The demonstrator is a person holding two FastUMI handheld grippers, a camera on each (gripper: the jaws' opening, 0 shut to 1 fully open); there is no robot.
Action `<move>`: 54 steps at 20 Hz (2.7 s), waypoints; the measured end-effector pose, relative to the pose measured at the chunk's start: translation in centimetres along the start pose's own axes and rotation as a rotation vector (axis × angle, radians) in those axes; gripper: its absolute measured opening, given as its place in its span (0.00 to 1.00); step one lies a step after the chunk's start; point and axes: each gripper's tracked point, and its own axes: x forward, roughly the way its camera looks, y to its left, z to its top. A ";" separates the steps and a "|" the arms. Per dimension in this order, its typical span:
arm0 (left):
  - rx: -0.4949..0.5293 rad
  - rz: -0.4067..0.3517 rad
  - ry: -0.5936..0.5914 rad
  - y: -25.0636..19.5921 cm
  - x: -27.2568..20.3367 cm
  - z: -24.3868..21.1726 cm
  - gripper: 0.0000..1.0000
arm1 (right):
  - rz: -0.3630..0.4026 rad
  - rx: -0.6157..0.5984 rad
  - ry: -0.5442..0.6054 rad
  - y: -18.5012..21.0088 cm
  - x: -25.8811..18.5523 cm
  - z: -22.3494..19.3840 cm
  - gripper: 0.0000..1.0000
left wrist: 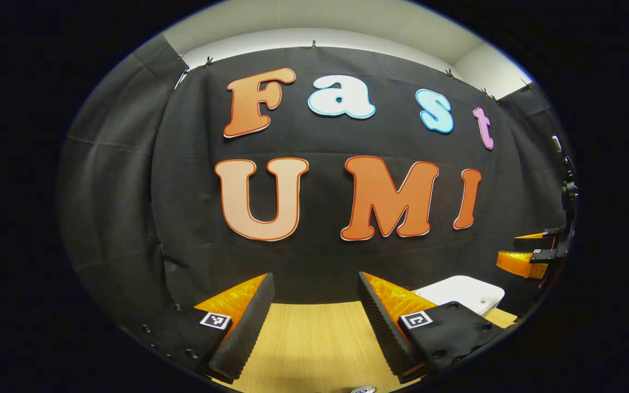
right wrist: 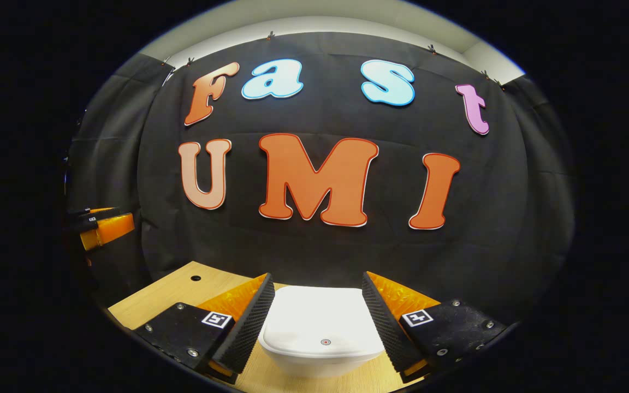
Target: Press the lid of the desktop garbage bin to open it, pick up the crumpled paper on the desktop and throw it into the bin, then pick up the pop can on the desktop and drop it into the bin, and finally close the garbage bin lid.
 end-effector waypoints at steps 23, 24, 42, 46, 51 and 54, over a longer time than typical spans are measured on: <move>0.069 0.084 0.063 1.8 -2.2 -3.2 0.97 | -0.009 0.117 0.137 -3.4 1.8 -2.2 0.19; 0.070 0.083 0.067 1.8 -2.2 -3.4 0.97 | 0.001 0.128 0.144 -3.2 1.9 -2.6 0.12; 0.092 0.058 0.183 -0.5 -1.2 -7.2 0.99 | 0.043 0.053 0.375 -1.9 1.8 -13.0 0.07; 0.104 0.058 0.210 -0.9 -1.2 -8.0 0.99 | 0.019 0.050 0.352 -2.2 2.2 -12.9 0.06; 0.108 0.050 0.202 -1.3 -1.5 -8.0 0.99 | 0.015 0.103 0.353 -2.1 2.3 -12.9 0.05; 0.101 0.050 0.196 -0.7 -1.8 -7.9 0.95 | 0.020 0.047 0.343 -1.9 1.9 -12.1 0.04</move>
